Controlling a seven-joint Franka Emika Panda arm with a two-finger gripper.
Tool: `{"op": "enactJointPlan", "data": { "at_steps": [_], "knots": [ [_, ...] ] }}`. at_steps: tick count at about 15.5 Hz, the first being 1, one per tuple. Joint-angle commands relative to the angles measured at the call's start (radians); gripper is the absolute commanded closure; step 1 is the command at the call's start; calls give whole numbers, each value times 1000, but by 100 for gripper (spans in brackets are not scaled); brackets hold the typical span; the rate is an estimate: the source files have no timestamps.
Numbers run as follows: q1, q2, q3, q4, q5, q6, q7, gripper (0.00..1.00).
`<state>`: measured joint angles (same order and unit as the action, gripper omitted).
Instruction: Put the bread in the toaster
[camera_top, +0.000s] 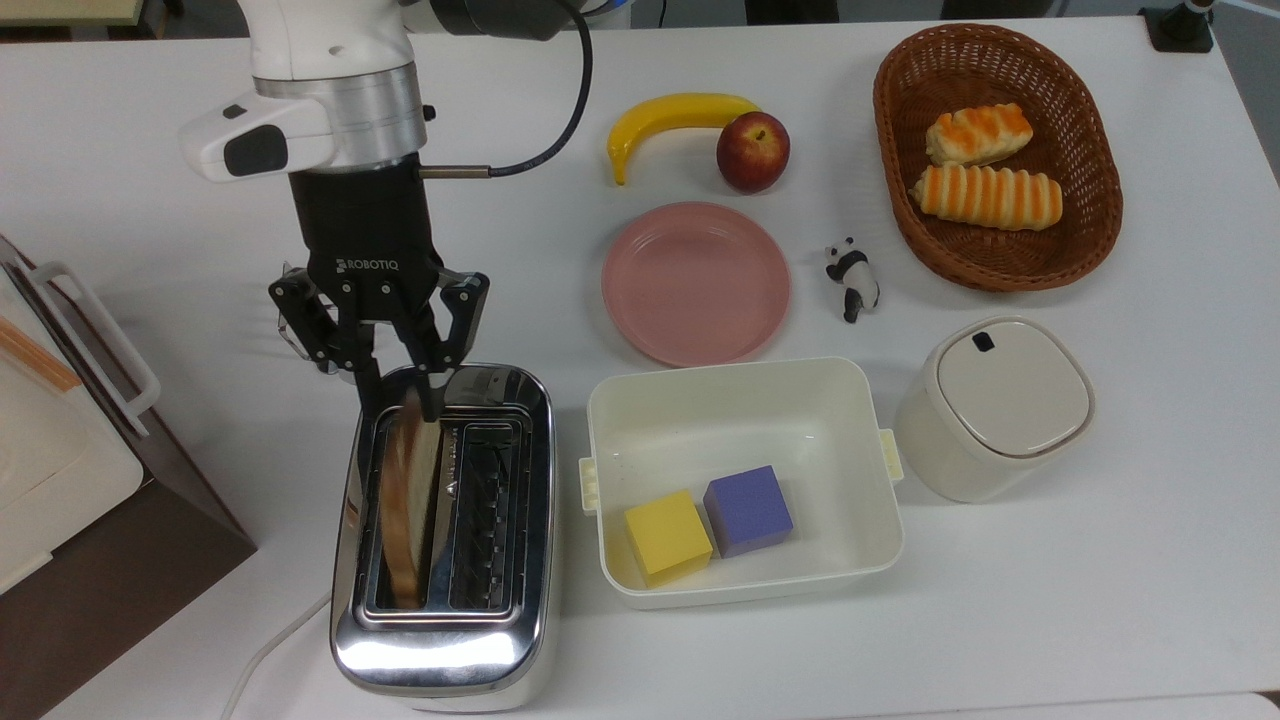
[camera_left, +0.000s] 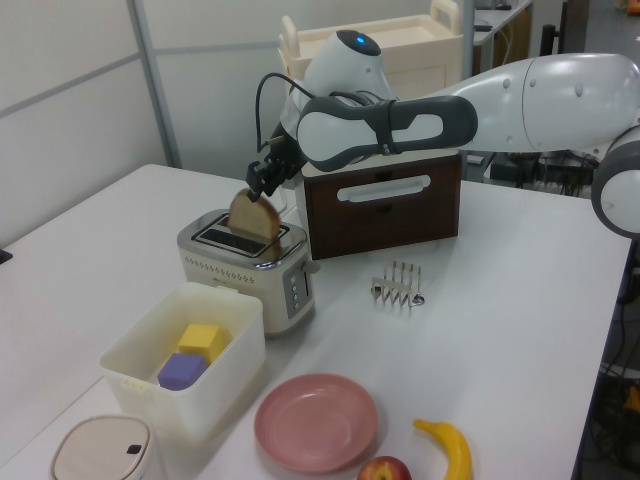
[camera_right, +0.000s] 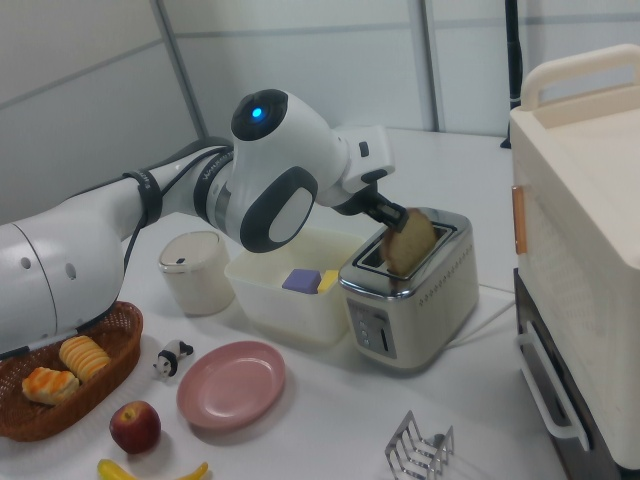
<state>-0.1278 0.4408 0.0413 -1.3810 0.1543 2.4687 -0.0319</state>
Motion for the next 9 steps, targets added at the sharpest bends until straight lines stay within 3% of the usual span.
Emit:
{"op": "enactJointPlan", "data": {
  "at_steps": [1,2,6,9],
  "knots": [
    [10,-20,0,-30,11,21,-5,12],
    [10,-22,0,-30,11,16,-5,0],
    [7,-42,0,-29,11,15,-5,0],
    [4,-83,-4,-29,1,-92,-10,0]
  ]
}}
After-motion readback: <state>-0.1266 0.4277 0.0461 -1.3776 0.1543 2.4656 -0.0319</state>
